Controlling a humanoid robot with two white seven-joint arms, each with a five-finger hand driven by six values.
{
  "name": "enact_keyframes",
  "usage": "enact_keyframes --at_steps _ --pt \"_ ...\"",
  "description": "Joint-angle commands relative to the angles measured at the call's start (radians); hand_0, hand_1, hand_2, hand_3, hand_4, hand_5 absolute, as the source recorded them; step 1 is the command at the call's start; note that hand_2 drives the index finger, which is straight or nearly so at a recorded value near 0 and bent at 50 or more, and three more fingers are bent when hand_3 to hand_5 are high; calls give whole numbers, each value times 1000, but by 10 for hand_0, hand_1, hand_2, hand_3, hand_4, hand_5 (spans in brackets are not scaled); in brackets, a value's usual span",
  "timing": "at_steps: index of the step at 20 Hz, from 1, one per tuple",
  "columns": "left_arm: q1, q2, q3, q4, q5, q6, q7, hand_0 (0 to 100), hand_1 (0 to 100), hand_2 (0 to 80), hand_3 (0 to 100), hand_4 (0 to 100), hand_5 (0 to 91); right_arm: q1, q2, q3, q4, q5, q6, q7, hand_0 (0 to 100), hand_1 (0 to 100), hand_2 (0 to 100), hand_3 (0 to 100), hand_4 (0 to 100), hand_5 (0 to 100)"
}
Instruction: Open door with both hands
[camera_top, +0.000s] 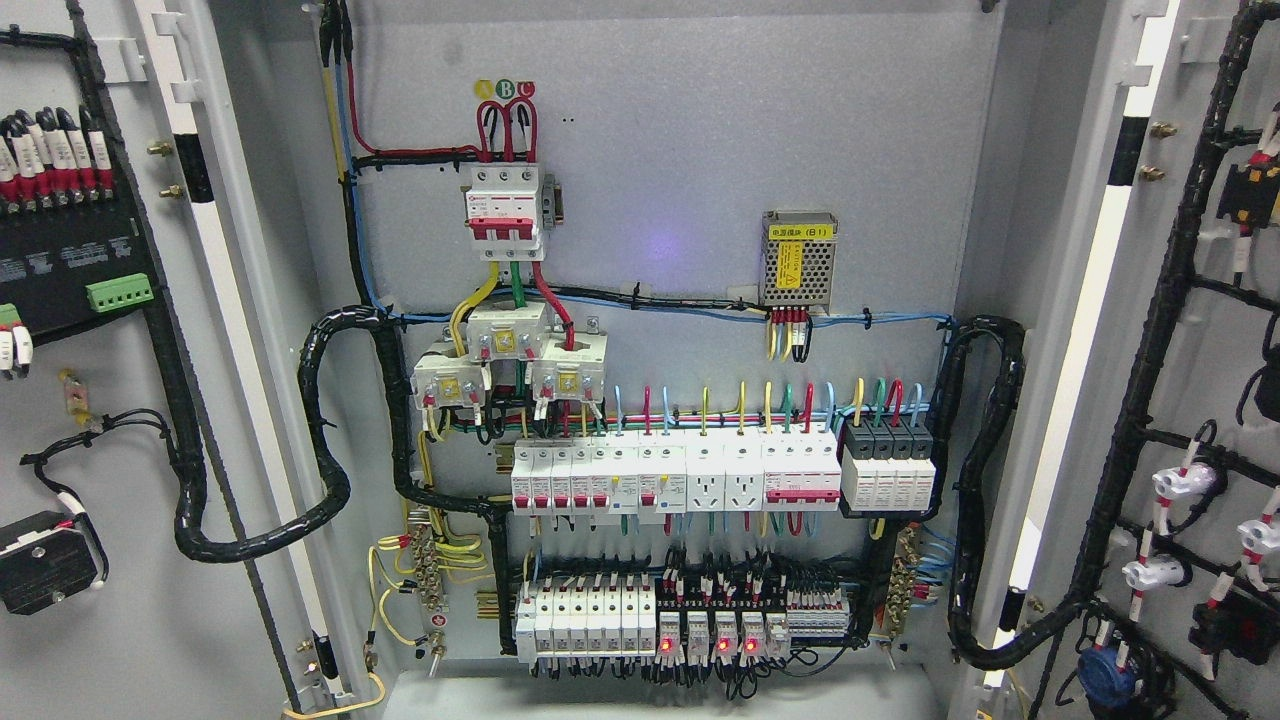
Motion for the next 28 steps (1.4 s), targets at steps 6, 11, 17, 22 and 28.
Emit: enact_keyframes --at_steps 6,11,17,22,28 --pt "8 3 -41 -86 0 -2 -3 0 0 0 0 0 0 3 2 -8 18 -22 0 5 191 0 0 0 0 0" --pt "9 7 -71 -131 -6 -3 -3 0 0 0 0 0 0 10 2 -8 33 -22 0 5 191 0 0 0 0 0" --pt "35 7 -127 -148 -11 -2 -3 0 0 0 0 0 0 13 -2 -11 38 -24 0 5 191 0 0 0 0 0" --pt "34 4 -180 -148 -63 -2 -3 0 0 0 0 0 0 23 -7 -30 38 -28 0 5 191 0 0 0 0 0" --pt "34 0 -229 -148 -97 -3 -3 0 0 0 0 0 0 29 -7 -39 53 -30 0 5 191 0 0 0 0 0"
